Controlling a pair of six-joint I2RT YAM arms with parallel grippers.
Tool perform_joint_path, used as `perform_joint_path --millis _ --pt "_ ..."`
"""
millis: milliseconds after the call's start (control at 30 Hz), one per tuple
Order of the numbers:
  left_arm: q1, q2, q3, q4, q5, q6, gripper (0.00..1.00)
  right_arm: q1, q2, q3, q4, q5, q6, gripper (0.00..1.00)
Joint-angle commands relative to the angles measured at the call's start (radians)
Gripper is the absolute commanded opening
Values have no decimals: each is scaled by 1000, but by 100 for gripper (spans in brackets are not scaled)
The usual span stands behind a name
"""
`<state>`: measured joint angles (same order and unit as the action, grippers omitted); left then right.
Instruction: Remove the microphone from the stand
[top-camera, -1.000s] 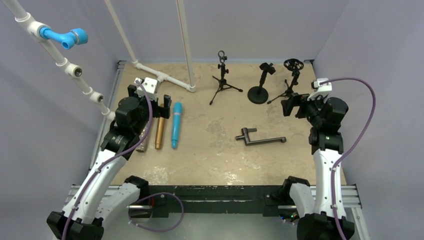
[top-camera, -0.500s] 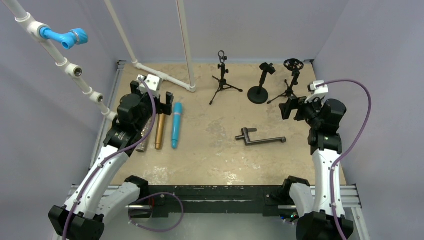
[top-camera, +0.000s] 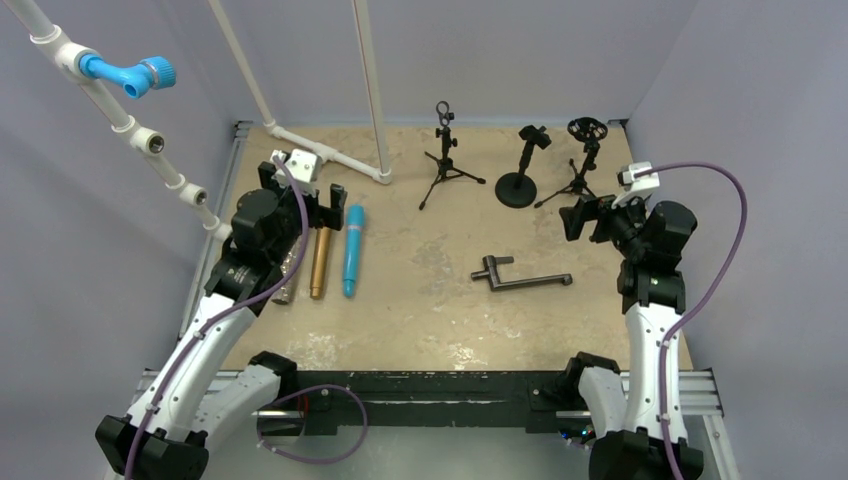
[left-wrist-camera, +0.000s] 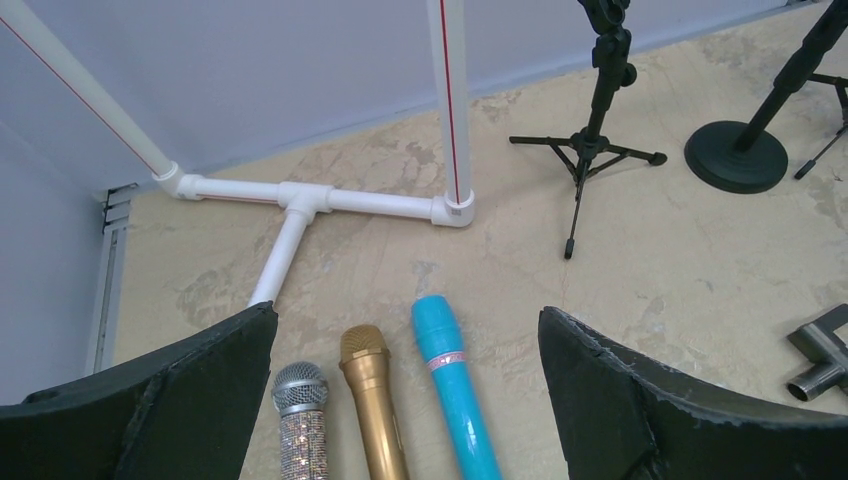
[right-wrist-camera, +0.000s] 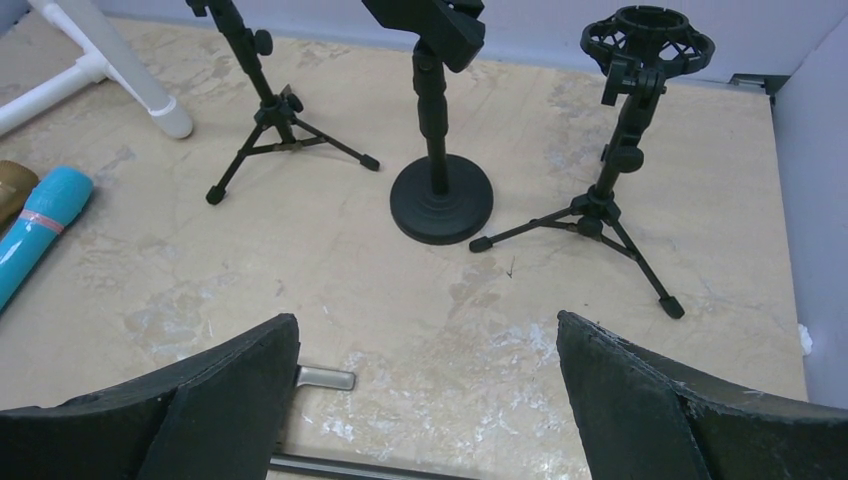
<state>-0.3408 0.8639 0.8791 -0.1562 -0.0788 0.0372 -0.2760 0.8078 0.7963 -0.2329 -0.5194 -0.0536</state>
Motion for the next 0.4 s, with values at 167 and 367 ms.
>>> perform_joint_path --millis 167,367 --pt "5 -20 2 42 13 -20 100 -4 -36 -2 16 -22 -17 98" --pt "5 -25 3 31 19 -17 100 -4 -46 -6 19 -25 -17 98"
